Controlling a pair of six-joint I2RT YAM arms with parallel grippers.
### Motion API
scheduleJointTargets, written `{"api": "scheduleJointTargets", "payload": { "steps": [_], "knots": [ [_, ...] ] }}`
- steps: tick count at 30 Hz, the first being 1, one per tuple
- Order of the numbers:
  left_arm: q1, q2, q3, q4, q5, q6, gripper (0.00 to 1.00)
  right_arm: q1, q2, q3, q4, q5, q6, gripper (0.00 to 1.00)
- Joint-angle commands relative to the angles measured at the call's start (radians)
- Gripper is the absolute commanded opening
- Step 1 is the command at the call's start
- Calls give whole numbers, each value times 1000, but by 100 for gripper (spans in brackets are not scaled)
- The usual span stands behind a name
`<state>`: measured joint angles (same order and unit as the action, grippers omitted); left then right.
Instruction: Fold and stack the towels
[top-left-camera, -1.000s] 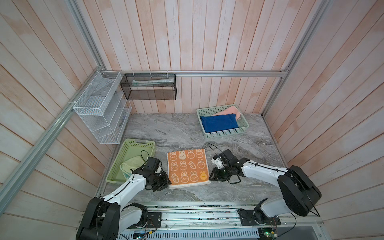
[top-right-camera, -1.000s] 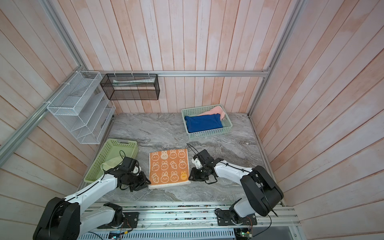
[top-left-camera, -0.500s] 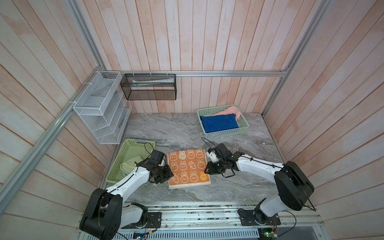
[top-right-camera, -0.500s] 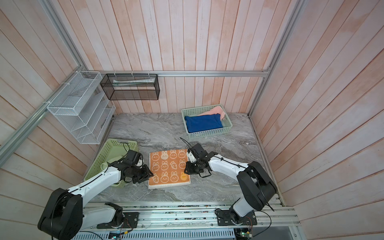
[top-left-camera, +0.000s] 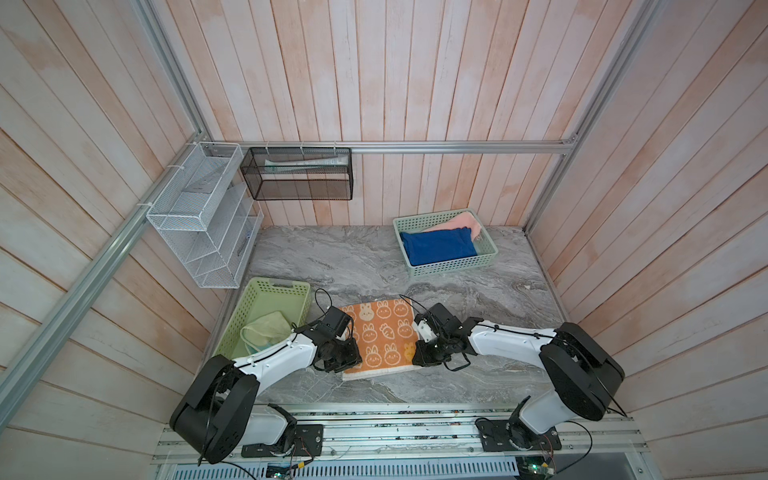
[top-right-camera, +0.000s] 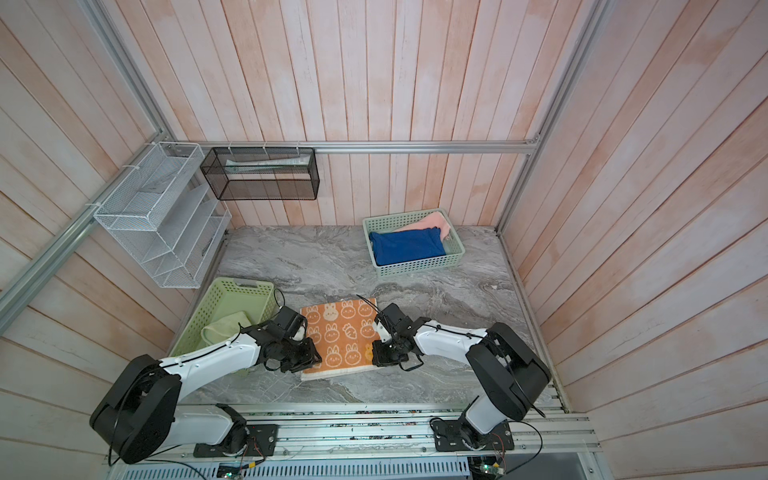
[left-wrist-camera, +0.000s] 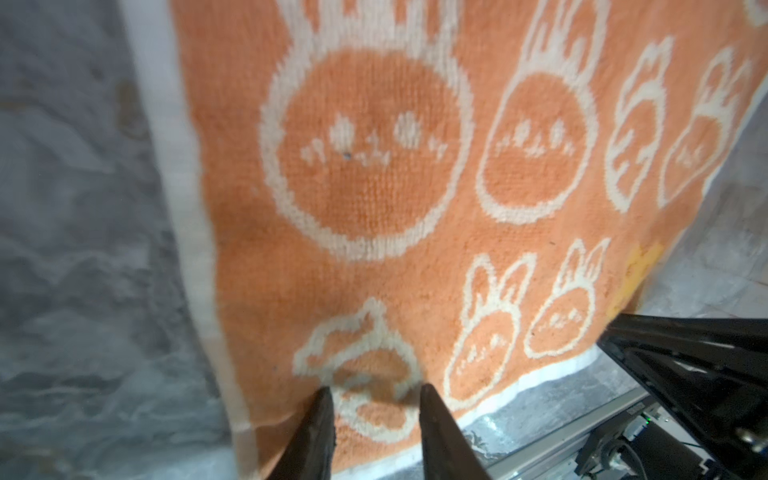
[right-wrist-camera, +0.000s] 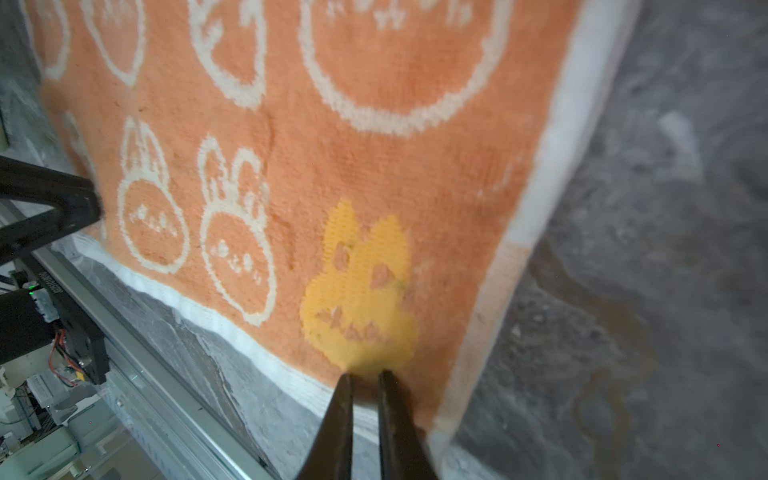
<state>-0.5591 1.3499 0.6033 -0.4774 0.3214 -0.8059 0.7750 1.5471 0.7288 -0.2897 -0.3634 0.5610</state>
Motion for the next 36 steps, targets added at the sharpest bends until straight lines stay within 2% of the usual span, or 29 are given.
{"api": "scheduleJointTargets", "payload": {
  "steps": [1, 5, 8, 13, 17, 24, 29, 36],
  "knots": [
    [-30, -26, -40, -55, -29, -36, 37, 23, -52, -45, -20, 21, 53, 16],
    [-16, -54, 20, -131, -93, 11, 39, 15, -117, -7, -66, 70, 36, 18],
    [66, -26, 89, -134, -95, 87, 46, -38, -122, 59, -74, 114, 2, 29],
    [211, 92, 189, -28, -52, 213, 53, -188, -47, 107, 70, 108, -36, 34],
    [288, 211, 264, 61, -32, 269, 54, -267, 55, 164, 174, 59, -15, 36],
    [367, 379, 350, 152, 43, 287, 54, -273, 223, 287, 220, 49, -15, 38],
    [379, 427, 373, 180, 97, 289, 52, -272, 299, 341, 230, 36, -13, 38],
    [383, 425, 388, 175, 133, 302, 39, -272, 347, 379, 241, 20, -15, 34]
  ]
}}
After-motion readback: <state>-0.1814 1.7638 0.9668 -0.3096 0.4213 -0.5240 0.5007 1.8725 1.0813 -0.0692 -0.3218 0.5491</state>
